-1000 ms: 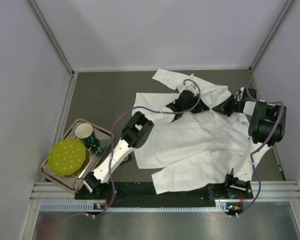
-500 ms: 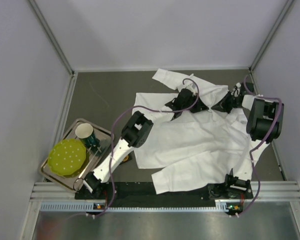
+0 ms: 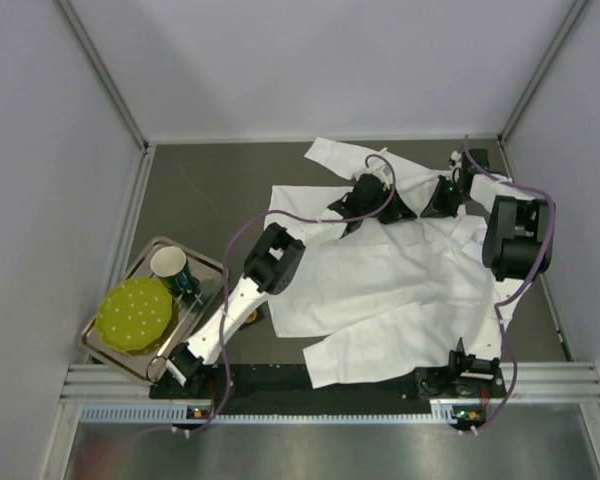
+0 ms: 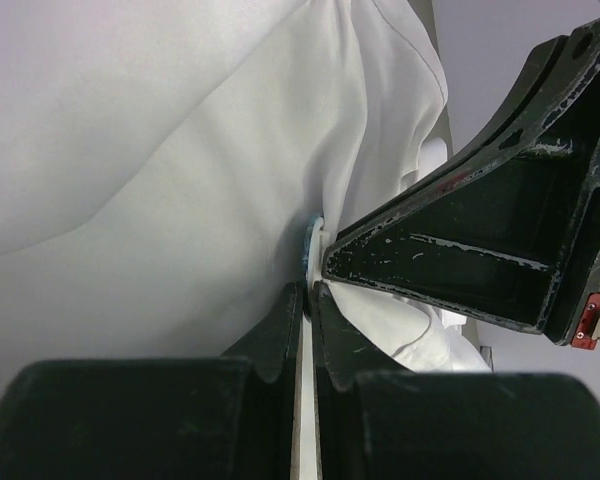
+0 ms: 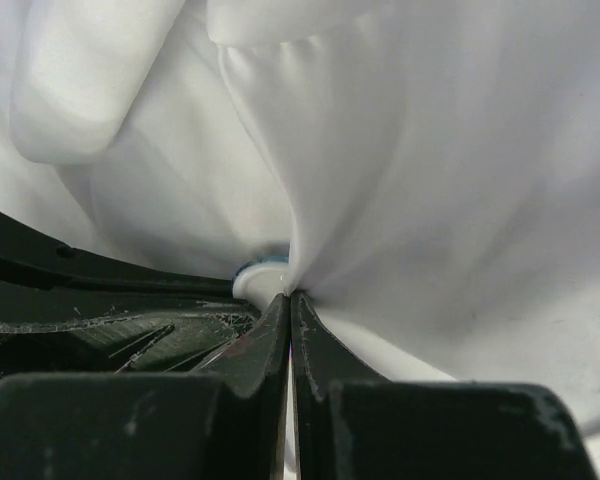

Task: Remove the brooch from the garment
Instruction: Remove the brooch from the clothes.

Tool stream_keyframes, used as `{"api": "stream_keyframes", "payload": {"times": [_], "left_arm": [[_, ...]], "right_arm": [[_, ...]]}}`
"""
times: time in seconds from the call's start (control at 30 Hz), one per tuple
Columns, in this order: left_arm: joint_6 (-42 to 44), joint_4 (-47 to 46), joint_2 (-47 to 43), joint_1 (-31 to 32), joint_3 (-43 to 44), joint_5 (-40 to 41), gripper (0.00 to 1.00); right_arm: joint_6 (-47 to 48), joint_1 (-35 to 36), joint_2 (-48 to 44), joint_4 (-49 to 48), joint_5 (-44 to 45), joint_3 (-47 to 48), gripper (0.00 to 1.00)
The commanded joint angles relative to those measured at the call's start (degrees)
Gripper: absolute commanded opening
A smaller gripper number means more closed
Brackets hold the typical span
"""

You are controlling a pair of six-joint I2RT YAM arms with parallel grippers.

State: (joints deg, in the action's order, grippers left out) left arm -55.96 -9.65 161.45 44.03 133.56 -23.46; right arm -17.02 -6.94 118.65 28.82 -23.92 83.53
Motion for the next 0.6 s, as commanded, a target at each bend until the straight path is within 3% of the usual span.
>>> {"api": "stream_keyframes", "payload": {"times": [0.0,0.27,0.4,0.57], "left_arm": [[-0.82,-4.68,-1.22,3.52,3.55,-9.41,0.0],[-1.87,-5.12,-1.66,3.69,3.38,-11.34,0.0],[-0.55,-8.27,-5.52,3.52,-5.12,-7.22,0.0],[0.86,-10.47,-10.0,3.69,-11.81,0.59,0.0]], "right_arm": [[2.95,4.48,4.31,0.19,2.21,0.76,0.0],[7.53,5.18,4.4,1.15,1.51,1.9,0.0],[2.97,4.57,1.33,-0.85,0.12,-0.46,0.01],[-7.66,2.37,-2.8,-7.71,-6.56,-5.47,0.11]]}}
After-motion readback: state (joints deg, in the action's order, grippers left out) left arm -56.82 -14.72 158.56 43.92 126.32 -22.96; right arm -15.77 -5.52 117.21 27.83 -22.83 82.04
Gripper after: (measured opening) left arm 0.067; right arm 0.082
